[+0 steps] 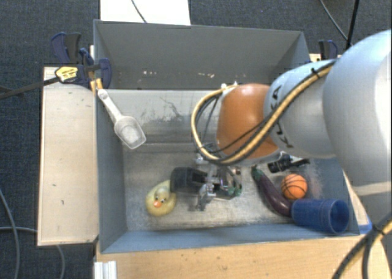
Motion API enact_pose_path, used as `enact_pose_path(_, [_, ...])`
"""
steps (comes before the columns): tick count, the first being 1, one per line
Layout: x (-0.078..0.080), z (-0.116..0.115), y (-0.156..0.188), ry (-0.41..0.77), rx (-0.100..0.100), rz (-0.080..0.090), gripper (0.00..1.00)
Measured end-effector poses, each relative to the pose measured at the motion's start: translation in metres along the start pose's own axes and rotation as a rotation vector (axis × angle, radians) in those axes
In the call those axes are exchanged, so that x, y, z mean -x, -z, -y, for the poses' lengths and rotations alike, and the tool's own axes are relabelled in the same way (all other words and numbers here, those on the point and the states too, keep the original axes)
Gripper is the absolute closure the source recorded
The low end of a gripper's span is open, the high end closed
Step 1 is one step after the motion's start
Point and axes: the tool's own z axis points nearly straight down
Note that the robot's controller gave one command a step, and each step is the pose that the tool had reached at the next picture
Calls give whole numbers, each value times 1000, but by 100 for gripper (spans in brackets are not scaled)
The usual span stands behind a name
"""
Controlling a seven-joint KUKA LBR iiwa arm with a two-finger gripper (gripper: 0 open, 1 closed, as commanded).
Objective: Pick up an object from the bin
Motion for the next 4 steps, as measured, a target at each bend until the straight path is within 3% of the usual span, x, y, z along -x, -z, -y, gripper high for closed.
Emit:
enact_pose_path(1, [-11, -3, -9, -173, 1, 9, 100])
enact_pose_path(3, [-13, -2, -4, -174, -1, 3, 100])
enact_pose_path(4, [-18, -2, 14, -174, -5, -12, 100])
